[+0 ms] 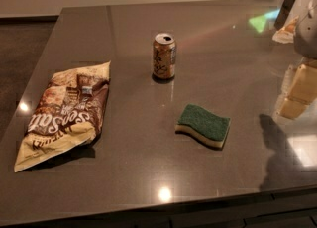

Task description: Move orange can near brown chip bag

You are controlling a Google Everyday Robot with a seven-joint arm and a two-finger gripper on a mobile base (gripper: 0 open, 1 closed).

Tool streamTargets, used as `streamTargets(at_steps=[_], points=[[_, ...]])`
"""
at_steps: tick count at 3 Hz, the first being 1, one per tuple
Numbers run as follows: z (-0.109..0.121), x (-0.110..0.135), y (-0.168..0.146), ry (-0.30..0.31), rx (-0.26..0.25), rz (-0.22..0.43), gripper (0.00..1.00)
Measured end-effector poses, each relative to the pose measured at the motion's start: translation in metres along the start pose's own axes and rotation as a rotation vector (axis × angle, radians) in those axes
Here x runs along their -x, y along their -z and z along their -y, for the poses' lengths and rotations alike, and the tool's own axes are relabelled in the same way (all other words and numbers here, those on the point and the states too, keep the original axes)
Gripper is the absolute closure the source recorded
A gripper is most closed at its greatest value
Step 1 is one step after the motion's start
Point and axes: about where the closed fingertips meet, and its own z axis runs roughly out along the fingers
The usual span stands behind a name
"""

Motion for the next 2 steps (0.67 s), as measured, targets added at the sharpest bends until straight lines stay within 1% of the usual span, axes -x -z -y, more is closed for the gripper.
streamTargets(at_steps=[2], points=[[0.0039,0.0026,0.0012,-0.003,0.002,-0.003,0.0]])
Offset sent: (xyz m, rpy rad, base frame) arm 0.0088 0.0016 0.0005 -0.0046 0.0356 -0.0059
